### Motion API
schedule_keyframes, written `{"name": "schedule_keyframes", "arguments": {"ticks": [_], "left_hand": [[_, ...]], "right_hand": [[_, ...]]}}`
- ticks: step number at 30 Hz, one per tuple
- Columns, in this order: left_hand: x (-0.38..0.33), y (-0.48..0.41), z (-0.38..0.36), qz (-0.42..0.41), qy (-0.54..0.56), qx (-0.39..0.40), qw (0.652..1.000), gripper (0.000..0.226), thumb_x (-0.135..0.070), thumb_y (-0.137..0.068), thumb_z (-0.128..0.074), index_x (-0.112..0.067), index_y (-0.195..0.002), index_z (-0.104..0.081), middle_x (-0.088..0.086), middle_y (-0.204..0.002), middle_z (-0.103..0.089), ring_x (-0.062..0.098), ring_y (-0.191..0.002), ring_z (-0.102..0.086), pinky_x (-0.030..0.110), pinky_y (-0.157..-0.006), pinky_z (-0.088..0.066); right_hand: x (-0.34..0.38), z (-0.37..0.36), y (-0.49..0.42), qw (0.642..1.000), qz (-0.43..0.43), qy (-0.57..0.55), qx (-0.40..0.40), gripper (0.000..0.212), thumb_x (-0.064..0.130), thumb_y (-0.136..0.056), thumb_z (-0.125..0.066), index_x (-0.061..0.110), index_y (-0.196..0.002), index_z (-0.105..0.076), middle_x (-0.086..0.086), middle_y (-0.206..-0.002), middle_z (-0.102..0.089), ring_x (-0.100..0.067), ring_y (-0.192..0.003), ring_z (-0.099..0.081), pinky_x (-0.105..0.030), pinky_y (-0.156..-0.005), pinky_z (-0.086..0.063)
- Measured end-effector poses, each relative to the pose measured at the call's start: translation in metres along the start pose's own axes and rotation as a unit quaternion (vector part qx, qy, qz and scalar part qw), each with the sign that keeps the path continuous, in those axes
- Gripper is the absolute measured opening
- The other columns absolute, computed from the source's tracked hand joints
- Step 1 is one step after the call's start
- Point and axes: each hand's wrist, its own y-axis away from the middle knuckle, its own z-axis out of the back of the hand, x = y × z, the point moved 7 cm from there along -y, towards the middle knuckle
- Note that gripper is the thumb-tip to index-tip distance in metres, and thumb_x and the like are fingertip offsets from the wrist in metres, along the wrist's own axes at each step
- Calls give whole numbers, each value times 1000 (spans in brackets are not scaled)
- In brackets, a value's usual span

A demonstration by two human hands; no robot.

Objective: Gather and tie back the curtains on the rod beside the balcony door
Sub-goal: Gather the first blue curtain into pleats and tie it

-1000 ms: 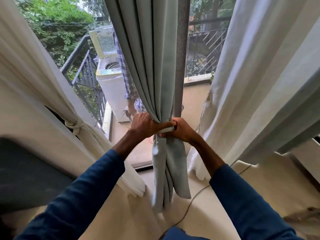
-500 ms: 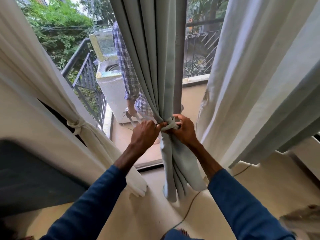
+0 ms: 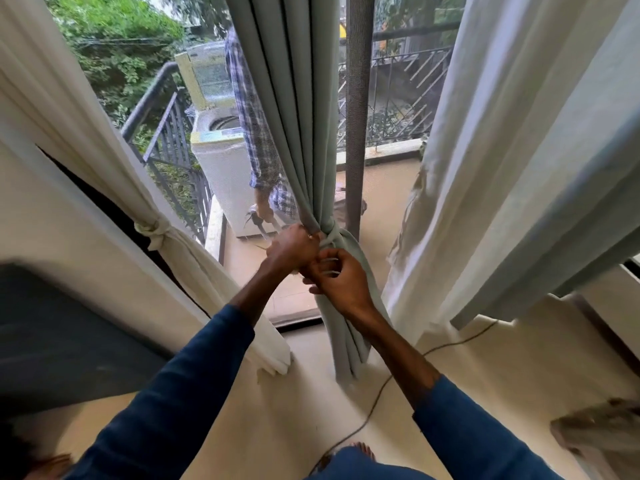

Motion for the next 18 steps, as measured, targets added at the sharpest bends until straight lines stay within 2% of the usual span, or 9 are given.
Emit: {"name": "schedule_keyframes", "arguments": {"ticks": [2, 4, 6, 8, 10, 12, 13, 15, 18], "left_hand": [[-5, 1, 0, 1, 8, 17, 1000, 44, -44, -99, -49, -6, -115, -65, 16, -104, -65, 33, -97, -64, 36, -81, -52], [-9, 2, 1, -10, 21, 33, 999, 38, -44, -97, -51, -11, -108, -66, 13, -104, -69, 27, -89, -65, 34, -76, -55], [-7, 3, 2, -6, 55, 49, 997, 31, -41, -95, -52, -14, -100, -65, 11, -99, -70, 23, -81, -66, 33, -68, -56], [-2, 8, 3, 26, 109, 64, 992, 29, -37, -95, -51, -12, -101, -64, 12, -94, -72, 28, -82, -71, 41, -72, -62], [4, 12, 5, 47, 103, 59, 992, 37, -46, -95, -51, -12, -102, -64, 12, -95, -73, 30, -84, -73, 46, -77, -62], [10, 13, 11, 47, 22, 7, 999, 55, -62, -91, -52, -12, -110, -63, 10, -106, -70, 32, -96, -69, 43, -86, -57], [10, 14, 14, 38, -5, -21, 999, 61, -66, -89, -53, -12, -115, -60, 10, -112, -67, 33, -103, -65, 41, -89, -53], [5, 14, 16, -14, 29, -50, 998, 65, -66, -85, -60, -15, -124, -54, 11, -119, -65, 33, -110, -62, 42, -89, -52], [3, 14, 12, -40, 128, -40, 990, 72, -72, -69, -64, -18, -117, -59, 6, -109, -70, 28, -99, -66, 45, -83, -57]], "right_hand": [[6, -3, -2, 1000, -8, -8, 4, 53, 18, -68, -93, 11, -108, -59, -15, -97, -71, -29, -83, -75, -46, -65, -64], [15, 0, -2, 998, 31, 41, -19, 63, 21, -63, -95, 13, -114, -58, -4, -100, -69, -14, -82, -73, -36, -68, -64], [19, 6, -3, 985, 101, 131, -56, 54, 26, -67, -92, 18, -111, -63, 9, -98, -70, -3, -84, -68, -27, -72, -61], [17, 11, -7, 979, 133, 145, -63, 29, 25, -75, -84, 22, -100, -71, 11, -91, -73, -8, -76, -72, -37, -70, -63], [11, 15, -10, 982, 125, 129, -55, 15, 15, -81, -77, 18, -95, -75, 3, -81, -75, -15, -63, -73, -44, -58, -63], [11, 14, -10, 983, 126, 132, -36, 11, 12, -82, -73, 12, -93, -77, -4, -75, -75, -18, -59, -73, -43, -54, -63], [12, 11, -9, 984, 125, 128, -19, 11, 17, -81, -72, 12, -90, -77, -6, -74, -74, -20, -60, -73, -43, -55, -63], [8, 5, -9, 988, 104, 116, 20, 14, 25, -80, -71, 14, -86, -77, -6, -73, -74, -22, -63, -73, -43, -56, -63], [0, -1, -11, 986, 79, 135, 63, 8, 24, -87, -75, 16, -89, -77, 7, -73, -70, -9, -64, -66, -30, -53, -58]]}}
